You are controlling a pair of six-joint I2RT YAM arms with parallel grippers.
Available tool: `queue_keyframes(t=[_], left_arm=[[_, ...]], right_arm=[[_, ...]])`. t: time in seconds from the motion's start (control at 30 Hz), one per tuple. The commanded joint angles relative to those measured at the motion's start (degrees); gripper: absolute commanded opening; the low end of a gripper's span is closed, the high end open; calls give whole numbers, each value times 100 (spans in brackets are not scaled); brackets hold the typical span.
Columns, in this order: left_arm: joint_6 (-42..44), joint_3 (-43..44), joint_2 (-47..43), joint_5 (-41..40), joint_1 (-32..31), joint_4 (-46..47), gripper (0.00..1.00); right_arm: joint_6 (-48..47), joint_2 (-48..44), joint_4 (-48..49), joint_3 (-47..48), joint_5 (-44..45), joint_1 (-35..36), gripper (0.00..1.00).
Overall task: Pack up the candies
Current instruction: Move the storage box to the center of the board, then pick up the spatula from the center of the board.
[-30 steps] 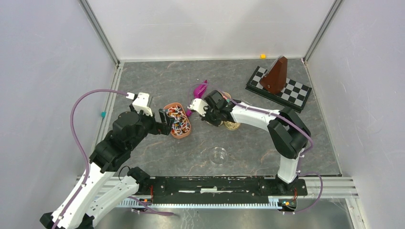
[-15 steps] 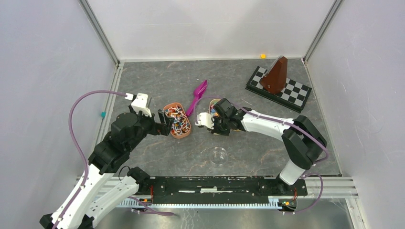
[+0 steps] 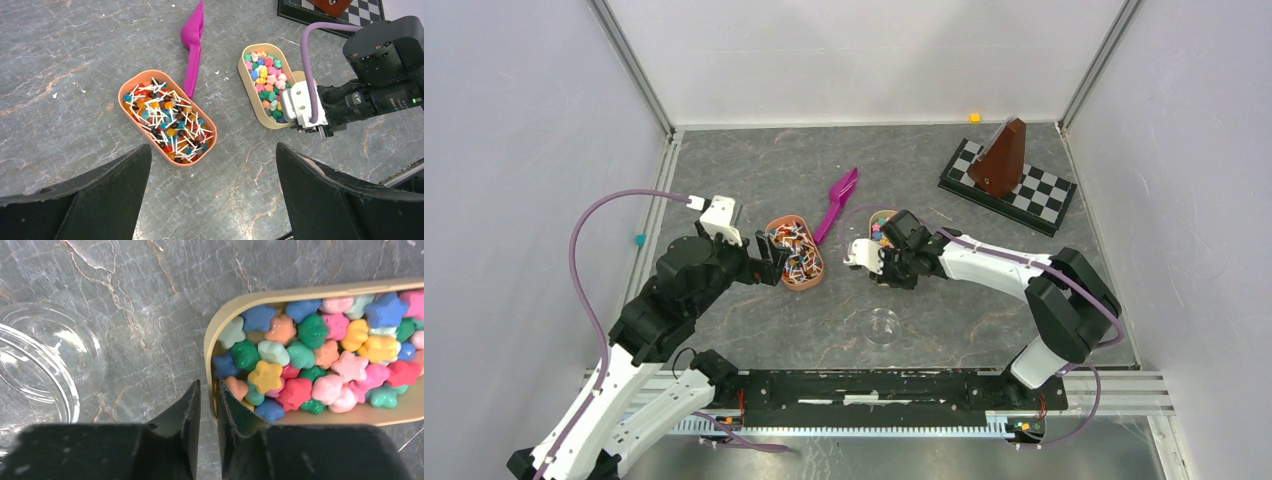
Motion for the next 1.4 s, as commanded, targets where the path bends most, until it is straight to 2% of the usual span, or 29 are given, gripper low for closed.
queue_keyframes(t=[0.0,0.17,0.37,0.53,0.77,1.03,1.37], left_arm=[[-282,-4,-44,45,25,194,100],[-280,-4,-49,43,25,200,100],[-280,-5,-66,34,27,194,100],[-280,0,-83,25,24,195,100],[-277,-11,-101,2,24,196,100],[-272,-2,-110,16,24,195,100],[-271,-7,-111,41,25,194,100]], right_arm=[[270,-201,-396,272,220,-42,26],[602,-353,-448,791,437,-35,39],[1489,-459,86,1305,498,-35,43],[2733,-101,768,1783,122,-31,47],[4482,479,2088,1757,680,123,52],[5922,939,3614,1293,1199,189,60],[6980,1710,4253,1428,1683,176,63]])
